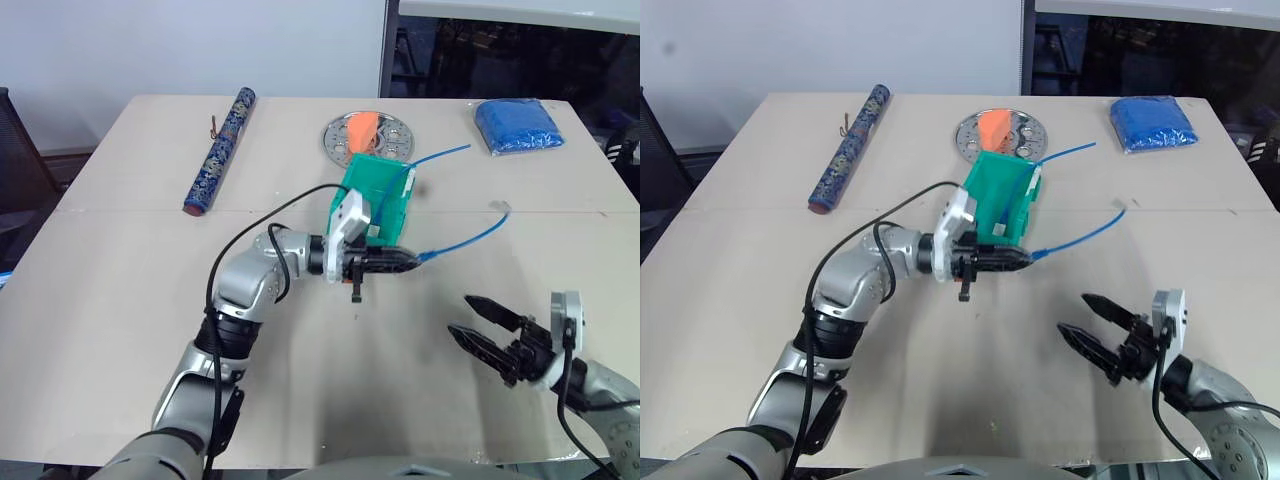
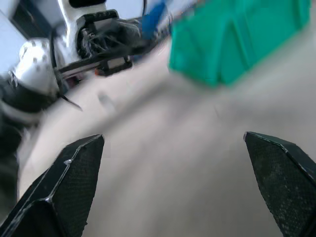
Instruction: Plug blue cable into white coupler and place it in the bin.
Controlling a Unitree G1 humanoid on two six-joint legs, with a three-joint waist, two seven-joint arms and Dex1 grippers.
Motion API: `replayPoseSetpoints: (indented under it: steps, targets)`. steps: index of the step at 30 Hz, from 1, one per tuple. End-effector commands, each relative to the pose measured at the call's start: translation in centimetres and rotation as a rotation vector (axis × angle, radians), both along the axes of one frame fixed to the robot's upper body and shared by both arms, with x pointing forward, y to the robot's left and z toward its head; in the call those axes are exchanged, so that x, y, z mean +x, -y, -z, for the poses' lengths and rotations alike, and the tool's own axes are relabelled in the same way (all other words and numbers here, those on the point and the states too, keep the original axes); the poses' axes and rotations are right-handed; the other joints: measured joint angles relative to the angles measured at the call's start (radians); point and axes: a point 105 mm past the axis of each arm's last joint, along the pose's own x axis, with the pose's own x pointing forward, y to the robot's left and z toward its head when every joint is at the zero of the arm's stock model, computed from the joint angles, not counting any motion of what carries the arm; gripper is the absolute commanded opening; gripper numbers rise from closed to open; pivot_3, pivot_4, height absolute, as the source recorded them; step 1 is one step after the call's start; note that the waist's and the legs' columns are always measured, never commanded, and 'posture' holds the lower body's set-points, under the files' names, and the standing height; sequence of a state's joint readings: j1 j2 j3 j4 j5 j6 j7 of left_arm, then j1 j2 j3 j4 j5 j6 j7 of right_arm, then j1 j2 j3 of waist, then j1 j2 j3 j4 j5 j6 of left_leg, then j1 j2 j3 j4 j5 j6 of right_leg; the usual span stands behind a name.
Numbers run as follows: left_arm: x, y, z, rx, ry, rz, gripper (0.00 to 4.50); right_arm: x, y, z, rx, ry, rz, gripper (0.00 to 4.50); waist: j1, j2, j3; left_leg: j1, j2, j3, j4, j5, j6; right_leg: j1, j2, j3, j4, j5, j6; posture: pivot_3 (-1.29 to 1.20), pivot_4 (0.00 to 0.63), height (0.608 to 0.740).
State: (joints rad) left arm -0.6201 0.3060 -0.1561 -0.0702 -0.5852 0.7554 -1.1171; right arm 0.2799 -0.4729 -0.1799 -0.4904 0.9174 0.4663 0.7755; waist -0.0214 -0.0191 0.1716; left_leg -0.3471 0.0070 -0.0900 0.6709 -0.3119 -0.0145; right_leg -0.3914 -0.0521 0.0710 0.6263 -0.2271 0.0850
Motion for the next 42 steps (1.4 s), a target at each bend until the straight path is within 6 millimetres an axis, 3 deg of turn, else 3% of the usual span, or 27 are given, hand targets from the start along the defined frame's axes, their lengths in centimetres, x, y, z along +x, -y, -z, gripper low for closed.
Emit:
replayPoseSetpoints:
  steps: [1,5,9,18,20,21,22,26,29,32,37,39,42]
  targets:
    - [-0.4,-0.1,-1.7,-0.083,-0.105,0.018,0.02,1.7,-2.1,-3.0,0.143,0.054,0.007,4.50,-0.005,0.000,0.000,0.000,0.000,0.000,0.000,0.000,0.000,0.000,0.000,0.000,0.000,0.000,0.000,0.00,0.150,0.740]
    - [-0.5,-0.3,-2.0,-0.098,-0.157,0.026,0.02,2.9,-3.2,-5.4,0.282,0.077,-0.012,4.50,-0.004,0.000,0.000,-0.001,0.000,-0.001,0.000,0.000,0.000,-0.001,0.000,0.000,0.000,0.000,0.000,0.00,0.150,0.740]
    - [-0.4,-0.4,-1.8,-0.088,-0.164,0.024,0.02,3.0,-3.8,-6.3,0.337,0.075,-0.041,4.50,0.004,0.000,0.000,-0.003,-0.001,-0.001,0.000,0.000,-0.001,-0.003,-0.001,0.000,-0.001,0.000,0.000,0.00,0.150,0.740]
    - [-0.4,-0.4,-1.8,-0.104,-0.190,0.023,0.00,2.9,-4.5,-6.6,0.351,0.070,-0.099,0.42,0.004,0.000,0.000,-0.006,-0.001,-0.001,-0.001,0.000,-0.001,-0.007,-0.001,0.000,-0.001,0.000,0.000,0.00,0.150,0.740]
    - [-0.7,-0.6,-2.0,-0.115,-0.182,0.044,0.00,2.9,-4.6,-6.7,0.353,0.069,-0.105,0.06,0.004,0.000,0.000,-0.006,-0.001,-0.001,-0.001,0.000,-0.001,-0.007,-0.001,0.000,-0.001,0.000,0.000,0.00,0.150,0.740]
    - [-1.0,-0.7,-1.9,-0.109,-0.168,0.059,0.00,3.0,-4.6,-6.7,0.355,0.070,-0.105,0.06,0.003,0.000,0.000,-0.006,-0.001,-0.001,-0.001,0.000,-0.001,-0.007,-0.001,0.000,-0.001,0.000,0.000,0.00,0.150,0.740]
    - [-1.2,-0.7,-1.9,-0.103,-0.158,0.068,1.01,3.1,-4.6,-6.7,0.355,0.070,-0.105,0.00,0.003,0.000,0.000,-0.006,-0.001,-0.001,-0.001,0.000,-0.001,-0.007,-0.001,0.000,-0.001,0.000,0.000,0.00,0.150,0.740]
    - [-0.8,-1.4,-2.3,-0.123,-0.113,-0.031,2.90,3.7,-4.1,-6.7,0.358,0.072,-0.072,0.00,0.003,0.000,0.000,-0.006,-0.001,-0.001,-0.001,0.000,-0.001,-0.007,-0.001,0.000,-0.001,0.000,0.000,0.00,0.150,0.740]
    - [-1.9,-2.9,-3.1,-0.125,-0.038,-0.115,4.32,4.2,-3.3,-6.1,0.341,0.063,-0.038,0.00,0.001,0.000,0.000,-0.006,-0.001,-0.001,-0.001,0.000,-0.001,-0.007,-0.001,0.000,-0.002,0.000,0.000,0.00,0.150,0.740]
    - [-3.2,-4.3,-3.4,-0.086,0.089,-0.242,4.32,4.8,-2.3,-5.4,0.306,0.066,0.016,0.00,-0.001,0.001,0.000,-0.007,0.000,0.000,-0.002,0.000,-0.001,-0.009,-0.001,0.000,-0.001,0.000,0.000,0.00,0.150,0.740]
    - [-3.7,-9.0,-3.7,0.027,0.435,-0.789,4.32,5.6,-0.1,-4.5,0.224,0.115,0.095,0.00,0.006,0.000,0.000,-0.008,-0.001,0.001,-0.002,0.001,-0.002,-0.010,-0.002,0.001,-0.002,0.000,0.000,0.00,0.150,0.740]
    - [-4.0,-11.9,-2.9,0.118,0.528,-1.017,4.32,5.2,0.2,-4.4,0.180,0.157,0.076,0.00,0.008,0.001,0.000,-0.008,-0.001,0.001,-0.002,0.001,-0.002,-0.010,-0.002,0.001,-0.002,0.000,0.000,0.00,0.150,0.740]
    - [-5.7,-16.3,0.0,0.278,0.549,-1.266,4.32,4.8,0.2,-4.3,0.149,0.187,0.034,0.00,0.007,0.001,-0.001,-0.008,-0.001,0.002,-0.002,0.000,-0.001,-0.010,-0.002,0.000,-0.002,0.000,0.000,0.00,0.150,0.740]
